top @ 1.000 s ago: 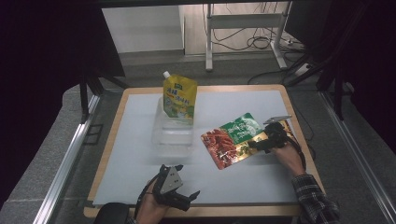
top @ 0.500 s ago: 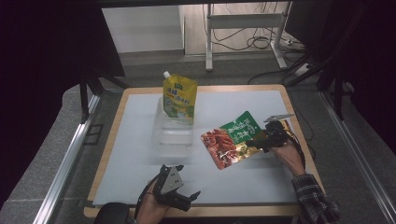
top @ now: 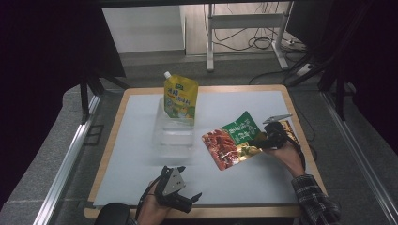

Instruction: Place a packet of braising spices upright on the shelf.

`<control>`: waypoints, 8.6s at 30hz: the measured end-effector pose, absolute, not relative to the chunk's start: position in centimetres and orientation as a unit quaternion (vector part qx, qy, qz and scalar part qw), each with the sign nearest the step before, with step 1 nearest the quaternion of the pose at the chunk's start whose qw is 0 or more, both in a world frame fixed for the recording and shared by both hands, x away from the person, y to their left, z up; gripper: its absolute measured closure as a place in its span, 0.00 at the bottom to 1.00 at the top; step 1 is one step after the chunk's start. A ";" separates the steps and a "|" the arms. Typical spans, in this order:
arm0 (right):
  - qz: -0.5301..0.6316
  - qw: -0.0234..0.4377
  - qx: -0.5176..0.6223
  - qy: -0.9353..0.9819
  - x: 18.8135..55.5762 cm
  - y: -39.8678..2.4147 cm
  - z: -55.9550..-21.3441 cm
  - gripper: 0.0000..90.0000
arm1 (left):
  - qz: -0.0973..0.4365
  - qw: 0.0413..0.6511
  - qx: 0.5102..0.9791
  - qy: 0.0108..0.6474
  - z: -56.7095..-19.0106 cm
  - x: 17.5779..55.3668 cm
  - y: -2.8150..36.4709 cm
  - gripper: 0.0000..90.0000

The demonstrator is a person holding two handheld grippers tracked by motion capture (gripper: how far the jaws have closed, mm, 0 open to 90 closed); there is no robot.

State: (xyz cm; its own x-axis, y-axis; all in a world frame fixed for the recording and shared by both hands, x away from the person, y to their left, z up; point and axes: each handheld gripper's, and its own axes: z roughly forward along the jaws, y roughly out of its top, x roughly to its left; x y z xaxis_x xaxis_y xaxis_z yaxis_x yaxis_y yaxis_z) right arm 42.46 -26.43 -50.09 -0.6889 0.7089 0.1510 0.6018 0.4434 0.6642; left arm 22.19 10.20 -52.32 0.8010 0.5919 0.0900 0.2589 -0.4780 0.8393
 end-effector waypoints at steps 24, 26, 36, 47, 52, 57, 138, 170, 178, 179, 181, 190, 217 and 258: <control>0.329 0.108 0.409 0.844 42.2 -26.6 -49.4 0.98 | 0.192 0.441 0.839 0.253 -52.3 22.2 10.1 0.00; 0.333 0.109 0.409 0.842 42.1 -26.6 -49.3 0.98 | 0.193 0.442 0.839 0.253 -52.3 22.1 10.1 0.00; 0.354 0.109 0.401 0.838 41.9 -26.8 -48.1 0.98 | 0.194 0.442 0.838 0.254 -52.3 22.2 10.2 0.00; 0.386 0.118 0.385 0.830 41.4 -26.8 -46.4 0.98 | 0.198 0.443 0.836 0.256 -52.2 22.2 10.2 0.00; 0.397 0.121 0.378 0.827 41.2 -26.5 -45.6 0.98 | 0.200 0.442 0.836 0.256 -52.2 22.2 10.2 0.00; 0.402 0.126 0.370 0.828 40.9 -26.2 -44.8 0.98 | 0.200 0.441 0.836 0.256 -52.3 22.1 10.1 0.00; 0.456 0.128 0.223 0.852 41.1 -16.6 -30.8 0.99 | 0.201 0.450 0.830 0.259 -52.0 22.1 10.4 0.01; 0.492 0.101 0.186 0.845 43.2 -11.3 -29.0 0.99 | 0.196 0.457 0.828 0.259 -52.0 22.1 10.4 0.01; 0.494 0.099 0.175 0.846 43.9 -9.0 -29.1 0.99 | 0.196 0.459 0.827 0.258 -52.0 22.1 10.4 0.01; 0.495 0.098 0.173 0.846 44.0 -8.6 -29.2 0.99 | 0.196 0.459 0.827 0.258 -51.9 22.1 10.4 0.01; 0.496 0.096 0.171 0.846 44.2 -8.0 -29.3 0.99 | 0.196 0.459 0.827 0.257 -51.9 22.1 10.4 0.01; 0.498 0.085 0.163 0.848 45.0 -5.6 -30.0 0.99 | 0.196 0.460 0.827 0.256 -51.9 22.1 10.5 0.01; 0.484 0.050 0.171 0.857 46.7 -2.5 -34.8 0.99 | 0.197 0.453 0.832 0.251 -51.9 22.1 10.5 0.01; 0.471 0.129 0.213 0.846 46.9 -6.4 -36.2 0.29 | 0.195 0.448 0.836 0.250 -52.0 22.0 10.3 0.01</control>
State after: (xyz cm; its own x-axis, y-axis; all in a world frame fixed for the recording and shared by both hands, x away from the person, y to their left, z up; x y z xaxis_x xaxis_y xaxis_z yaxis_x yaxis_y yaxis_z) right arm 46.92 -6.35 -36.16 -0.8755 0.4829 -0.0174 0.2397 0.4653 0.8521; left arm 22.05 10.28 -52.03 0.7983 0.5935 0.1023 0.2429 -0.4728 0.8470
